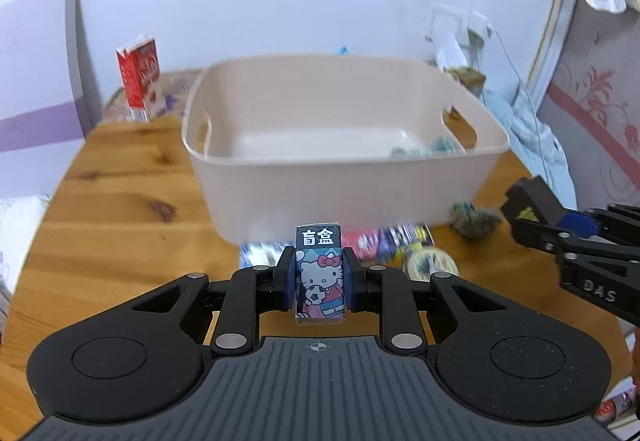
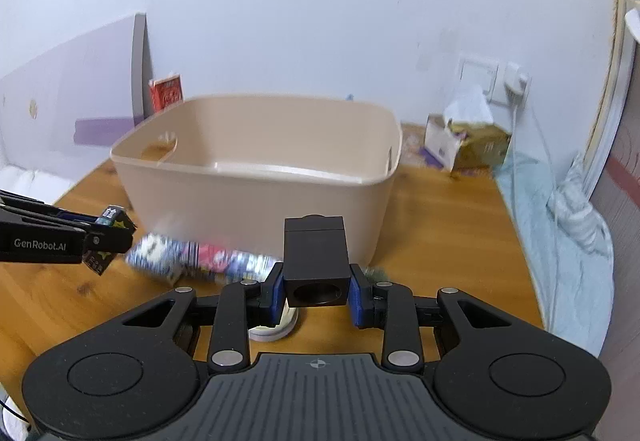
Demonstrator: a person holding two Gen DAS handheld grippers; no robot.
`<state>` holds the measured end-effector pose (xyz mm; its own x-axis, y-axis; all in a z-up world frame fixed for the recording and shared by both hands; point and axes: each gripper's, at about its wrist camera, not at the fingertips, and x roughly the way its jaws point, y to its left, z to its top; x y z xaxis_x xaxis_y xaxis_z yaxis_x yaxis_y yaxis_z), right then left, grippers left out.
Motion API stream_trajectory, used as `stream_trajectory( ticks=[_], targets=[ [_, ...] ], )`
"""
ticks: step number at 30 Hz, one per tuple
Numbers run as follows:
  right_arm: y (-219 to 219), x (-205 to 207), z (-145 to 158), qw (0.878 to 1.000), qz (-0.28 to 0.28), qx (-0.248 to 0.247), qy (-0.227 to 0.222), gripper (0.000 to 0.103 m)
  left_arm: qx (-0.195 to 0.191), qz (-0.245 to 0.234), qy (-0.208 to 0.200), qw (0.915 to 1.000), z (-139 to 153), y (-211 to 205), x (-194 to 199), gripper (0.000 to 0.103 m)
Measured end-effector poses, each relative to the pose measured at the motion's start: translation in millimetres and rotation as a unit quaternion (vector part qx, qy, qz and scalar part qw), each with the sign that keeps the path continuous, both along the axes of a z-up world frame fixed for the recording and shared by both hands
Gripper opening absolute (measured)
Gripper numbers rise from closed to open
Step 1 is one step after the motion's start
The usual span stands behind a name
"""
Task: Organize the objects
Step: 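Lift both held boxes into the basket and open both tools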
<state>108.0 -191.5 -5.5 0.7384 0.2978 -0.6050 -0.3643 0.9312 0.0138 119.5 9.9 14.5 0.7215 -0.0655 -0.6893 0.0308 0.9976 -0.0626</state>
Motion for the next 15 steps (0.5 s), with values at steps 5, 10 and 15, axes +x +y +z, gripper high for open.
stream_trajectory(
  ticks=[5,10,15],
  targets=[
    [-3.8,6.9,21.1,0.999,-0.012,0.012,-0.030,0.030,-0.003,0.015,-0.025,0.9996,20.5,10.1,10.6,0.023],
    [-8.1,20.5,34.7,0.998,-0.025,0.025,-0.048,0.030,0.000,0.019,-0.039,0.9991,32.9,15.7,27.8,0.023],
    [-2.6,39.8,45.3,0.997,-0.030,0.027,-0.061,0.030,0.015,0.022,-0.043,0.9987,33.7,13.8,56.3,0.023]
  ],
)
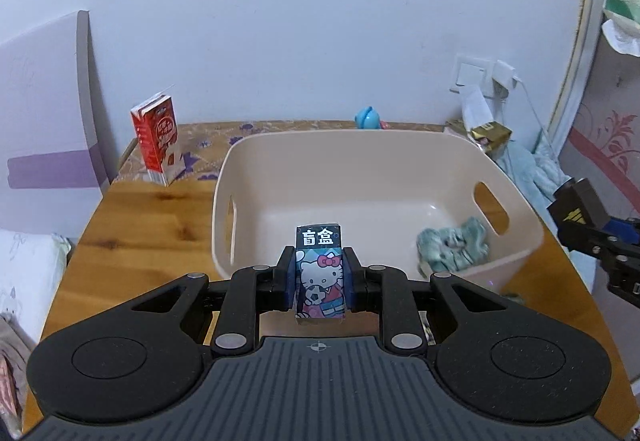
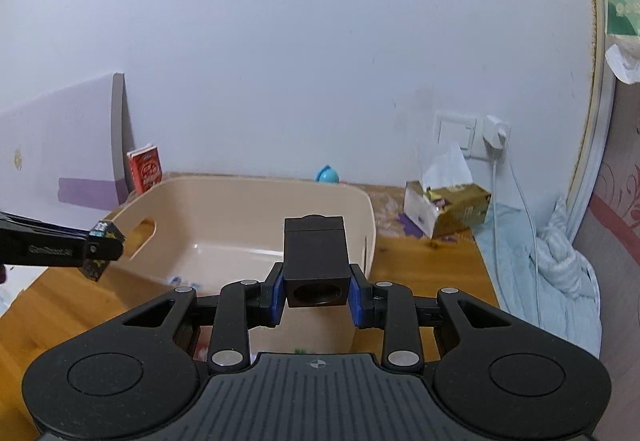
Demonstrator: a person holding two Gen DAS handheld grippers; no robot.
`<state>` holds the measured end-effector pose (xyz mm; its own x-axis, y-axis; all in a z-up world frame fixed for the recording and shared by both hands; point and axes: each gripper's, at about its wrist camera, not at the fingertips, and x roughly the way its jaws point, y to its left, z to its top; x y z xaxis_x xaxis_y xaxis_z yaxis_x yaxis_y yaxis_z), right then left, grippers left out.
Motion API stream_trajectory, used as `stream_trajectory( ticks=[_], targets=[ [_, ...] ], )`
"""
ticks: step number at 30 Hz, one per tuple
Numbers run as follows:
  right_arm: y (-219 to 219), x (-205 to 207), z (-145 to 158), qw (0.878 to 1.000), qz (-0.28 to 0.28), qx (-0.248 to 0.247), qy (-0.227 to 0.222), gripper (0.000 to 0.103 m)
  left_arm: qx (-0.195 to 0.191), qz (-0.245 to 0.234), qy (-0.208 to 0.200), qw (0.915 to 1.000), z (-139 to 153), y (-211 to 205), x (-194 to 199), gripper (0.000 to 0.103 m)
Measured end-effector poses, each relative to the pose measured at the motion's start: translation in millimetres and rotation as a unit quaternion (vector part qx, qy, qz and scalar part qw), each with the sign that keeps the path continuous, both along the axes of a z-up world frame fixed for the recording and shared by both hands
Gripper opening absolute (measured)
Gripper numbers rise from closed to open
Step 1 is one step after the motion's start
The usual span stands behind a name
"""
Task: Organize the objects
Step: 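Lift both held boxes into the basket and open both tools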
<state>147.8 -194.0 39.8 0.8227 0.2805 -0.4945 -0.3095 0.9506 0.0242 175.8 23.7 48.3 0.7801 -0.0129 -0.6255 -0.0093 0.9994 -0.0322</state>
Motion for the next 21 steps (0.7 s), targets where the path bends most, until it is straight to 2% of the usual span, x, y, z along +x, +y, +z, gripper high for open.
stream_trajectory(
  ticks=[8,15,21],
  targets=[
    [19.7,35.8,-0.5,1.000,0.006,-0.020,0.002,0.030,0.038,0.010,0.032,0.9987,-18.5,-12.1,56.1,0.023],
    [41.9,69.6,-25.8,0.998,0.010,-0.048,0.043,0.030,0.040,0.015,0.089,0.9952,-56.2,-15.0,98.6,0.023],
    [49.8,81.1,-43.5,0.996,0.015,-0.059,0.065,0.030,0.041,0.007,0.125,0.9913,-75.0,-16.4,111.1,0.023]
  ],
)
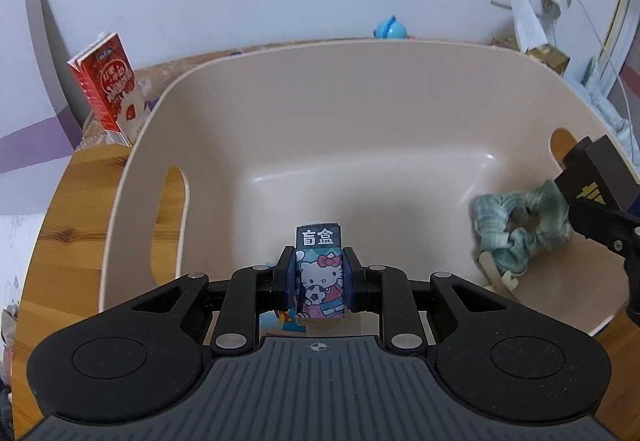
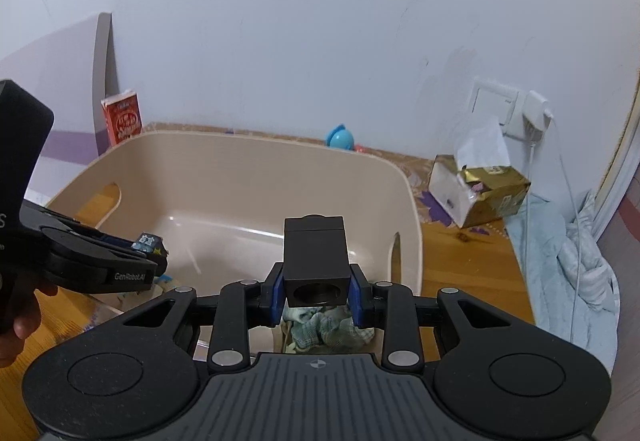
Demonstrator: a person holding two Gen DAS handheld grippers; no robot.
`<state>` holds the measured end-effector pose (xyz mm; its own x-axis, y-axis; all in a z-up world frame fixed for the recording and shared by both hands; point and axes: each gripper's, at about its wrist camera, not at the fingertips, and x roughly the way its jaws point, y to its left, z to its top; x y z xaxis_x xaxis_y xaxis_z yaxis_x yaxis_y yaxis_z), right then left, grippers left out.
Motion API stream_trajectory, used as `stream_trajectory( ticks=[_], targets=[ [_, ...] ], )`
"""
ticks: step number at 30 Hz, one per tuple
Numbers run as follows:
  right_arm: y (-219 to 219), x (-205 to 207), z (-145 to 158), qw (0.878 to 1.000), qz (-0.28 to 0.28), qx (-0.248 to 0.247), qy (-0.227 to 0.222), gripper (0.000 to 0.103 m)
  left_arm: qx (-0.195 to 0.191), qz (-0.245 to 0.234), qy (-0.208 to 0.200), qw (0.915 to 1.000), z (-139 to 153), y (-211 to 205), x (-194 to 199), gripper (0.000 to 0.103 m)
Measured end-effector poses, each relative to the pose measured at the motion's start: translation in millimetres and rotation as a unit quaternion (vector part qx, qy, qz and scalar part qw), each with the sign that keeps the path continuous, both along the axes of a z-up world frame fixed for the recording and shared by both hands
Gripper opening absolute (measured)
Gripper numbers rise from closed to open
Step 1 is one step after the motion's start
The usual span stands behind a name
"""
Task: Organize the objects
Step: 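Lift both held boxes into the basket and open both tools, then grasp the green snack bag with the right tool while the left grasps the blue-and-white tissue pack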
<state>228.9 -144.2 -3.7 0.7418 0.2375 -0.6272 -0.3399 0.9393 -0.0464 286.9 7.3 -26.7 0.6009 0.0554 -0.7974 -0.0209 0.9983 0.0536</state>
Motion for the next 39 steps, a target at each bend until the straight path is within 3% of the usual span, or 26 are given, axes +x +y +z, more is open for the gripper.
stream_trajectory(
  ticks=[4,6,9,11,16,19,25,29,31,33,39],
  targets=[
    [2.1,6.5,-10.6,1.000,0.003,-0.005,0.020,0.030,-0.010,-0.004,0.010,0.9999,-1.2,1.6,1.4,0.024],
    [1.9,7.7,-12.0,1.000,0.001,-0.002,0.024,0.033,-0.013,-0.007,0.009,0.9998,0.3,2.4,0.2,0.041],
    [0.7,6.7,-11.0,1.000,0.001,0.003,0.024,0.049,-0.020,0.003,-0.015,0.9997,6.6,6.1,-6.1,0.068],
    [-0.9,2.0,-9.1,1.000,0.000,0.006,0.018,0.061,-0.034,-0.002,-0.031,0.9989,11.9,8.5,-12.2,0.070],
    [-5.3,-13.1,2.9,1.000,0.000,0.010,-0.001,0.075,-0.049,-0.011,-0.058,0.9971,27.5,9.8,-28.3,0.072],
    [-12.0,-25.9,12.9,1.000,-0.003,0.016,-0.016,0.086,-0.038,-0.006,-0.079,0.9961,38.6,8.1,-42.0,0.086],
    [-28.4,-49.5,25.7,0.999,-0.013,0.015,-0.040,0.103,-0.040,-0.004,-0.104,0.9938,53.7,15.7,-72.8,0.089],
    [-42.0,-57.7,23.6,0.999,-0.026,0.018,-0.031,0.103,-0.045,-0.008,-0.119,0.9919,53.4,23.4,-95.1,0.090],
    [-48.6,-59.5,18.7,0.999,-0.033,0.018,-0.021,0.103,-0.028,-0.014,-0.133,0.9907,52.4,22.6,-108.5,0.093],
    [-53.7,-60.4,11.5,0.999,-0.040,0.008,-0.013,0.103,-0.011,-0.007,-0.126,0.9919,49.1,21.6,-116.7,0.093],
    [-64.1,-58.5,-15.6,0.998,-0.052,-0.013,0.023,0.103,-0.039,-0.012,-0.091,0.9950,30.1,28.2,-129.6,0.093]
  ],
)
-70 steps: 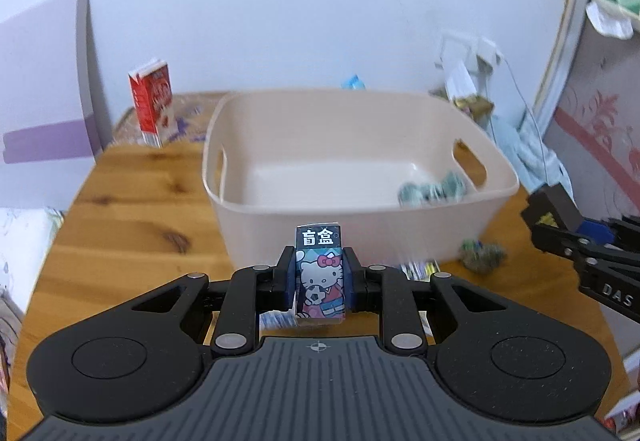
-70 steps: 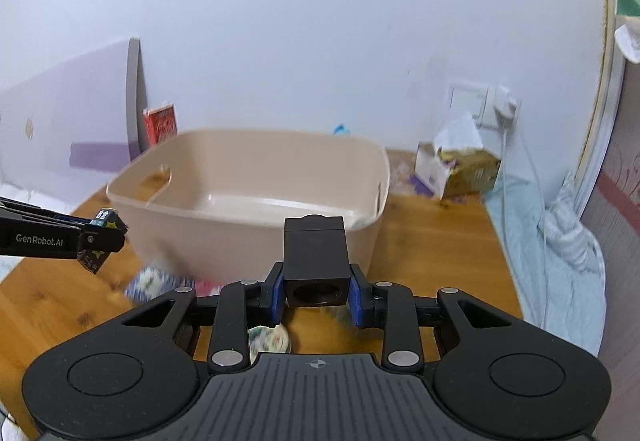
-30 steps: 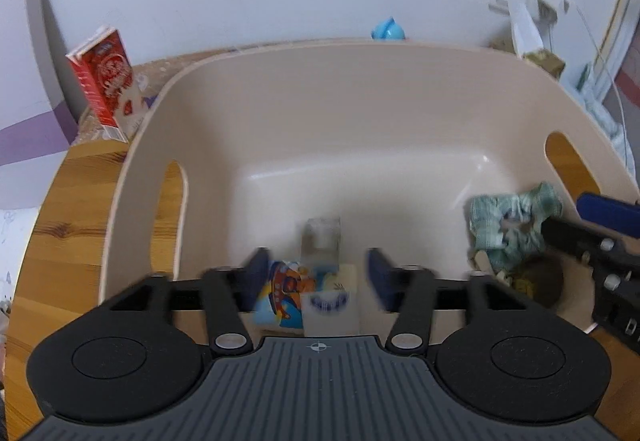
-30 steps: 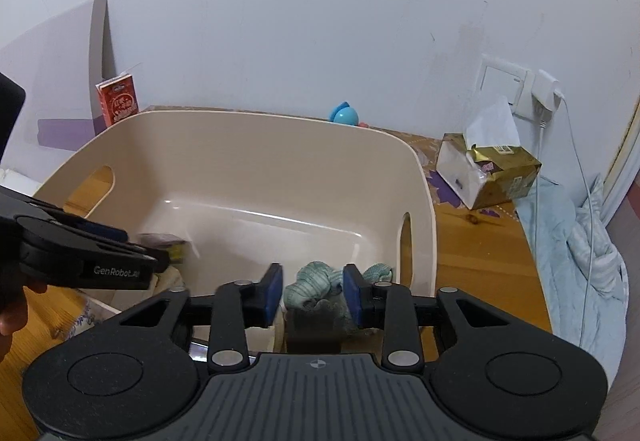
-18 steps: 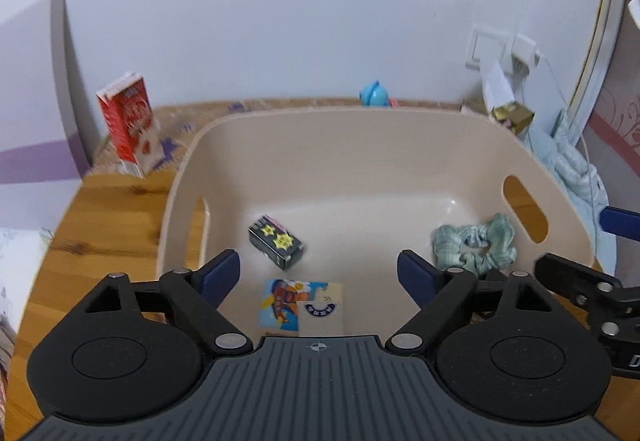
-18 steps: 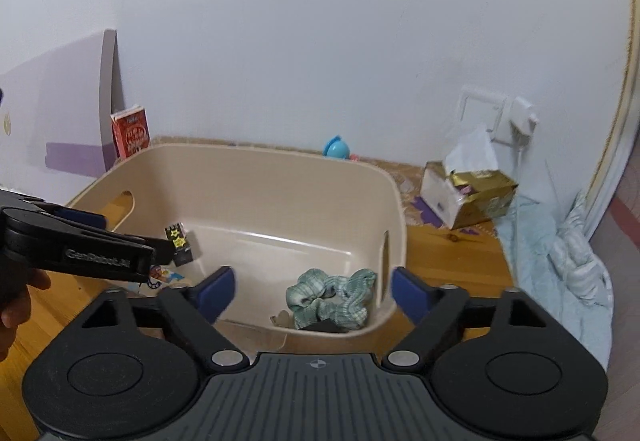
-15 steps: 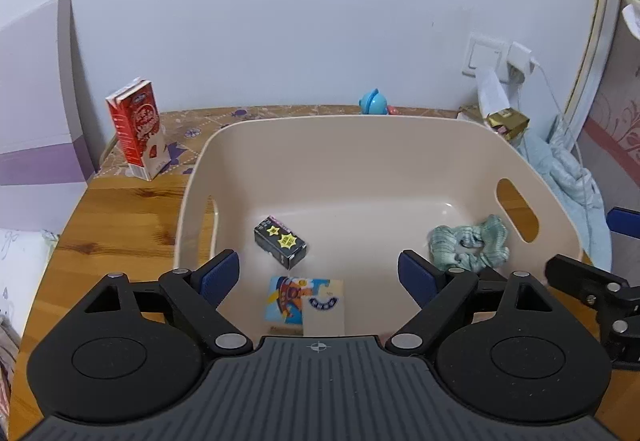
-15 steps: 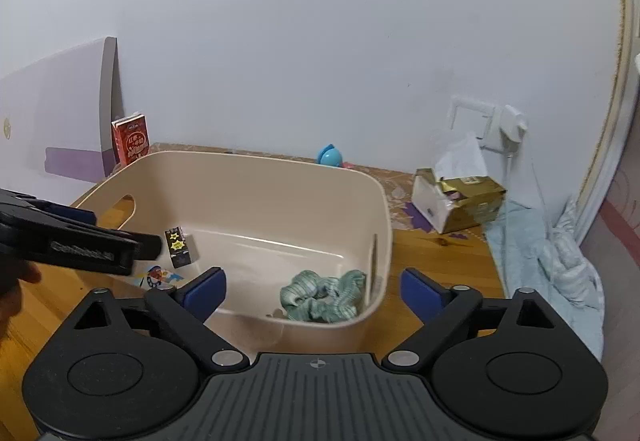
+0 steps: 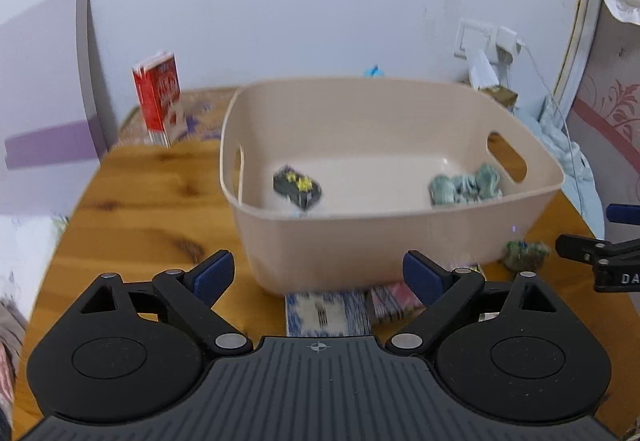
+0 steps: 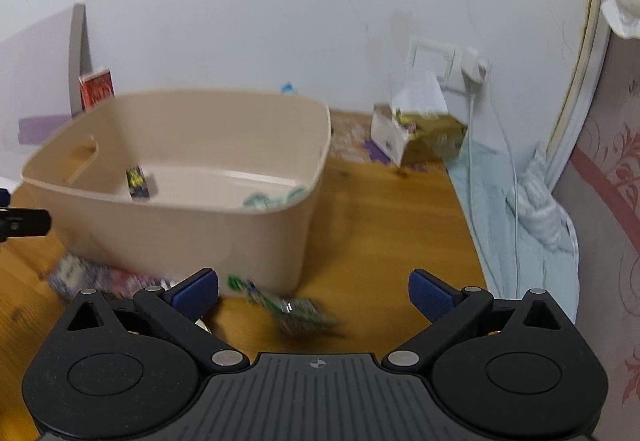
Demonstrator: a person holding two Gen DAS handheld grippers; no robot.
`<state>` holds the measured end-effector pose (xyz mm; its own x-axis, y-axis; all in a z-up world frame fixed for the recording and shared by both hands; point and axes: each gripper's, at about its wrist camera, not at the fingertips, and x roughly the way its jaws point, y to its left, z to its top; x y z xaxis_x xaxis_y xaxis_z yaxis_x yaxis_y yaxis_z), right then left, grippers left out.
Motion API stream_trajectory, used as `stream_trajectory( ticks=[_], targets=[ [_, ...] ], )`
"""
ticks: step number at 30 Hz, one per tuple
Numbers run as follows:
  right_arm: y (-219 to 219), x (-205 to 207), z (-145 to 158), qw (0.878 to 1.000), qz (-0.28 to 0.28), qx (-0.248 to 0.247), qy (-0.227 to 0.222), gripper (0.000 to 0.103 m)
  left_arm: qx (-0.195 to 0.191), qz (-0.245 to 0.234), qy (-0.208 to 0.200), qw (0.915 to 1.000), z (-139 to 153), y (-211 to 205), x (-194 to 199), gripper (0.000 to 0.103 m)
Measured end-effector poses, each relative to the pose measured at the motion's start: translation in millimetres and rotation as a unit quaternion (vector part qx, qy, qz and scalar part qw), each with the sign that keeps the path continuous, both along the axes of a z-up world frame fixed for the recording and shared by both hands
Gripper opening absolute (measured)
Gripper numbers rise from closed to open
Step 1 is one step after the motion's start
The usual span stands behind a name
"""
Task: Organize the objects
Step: 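Grasp the green snack bag with the right tool while the left grasps the blue-and-white tissue pack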
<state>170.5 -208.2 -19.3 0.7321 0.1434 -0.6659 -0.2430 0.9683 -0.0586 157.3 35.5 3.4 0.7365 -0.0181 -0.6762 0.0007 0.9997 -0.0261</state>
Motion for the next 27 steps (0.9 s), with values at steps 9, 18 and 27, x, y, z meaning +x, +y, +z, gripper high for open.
stream_trajectory(
  ticks=[9,18,27],
  targets=[
    [6.3,11.9,-42.6,0.998,0.004,-0.023,0.050,0.103,0.004,0.000,0.068,0.9977,-49.0,-6.4,18.0,0.093],
    [10.0,27.4,-66.7,0.998,0.002,-0.021,0.067,0.103,0.011,0.009,0.113,0.9935,-81.3,-4.4,33.1,0.093],
    [14.6,31.3,-72.4,0.998,0.004,0.011,0.068,0.068,0.018,-0.001,0.104,0.9944,-83.5,-0.4,35.8,0.083]
  ],
)
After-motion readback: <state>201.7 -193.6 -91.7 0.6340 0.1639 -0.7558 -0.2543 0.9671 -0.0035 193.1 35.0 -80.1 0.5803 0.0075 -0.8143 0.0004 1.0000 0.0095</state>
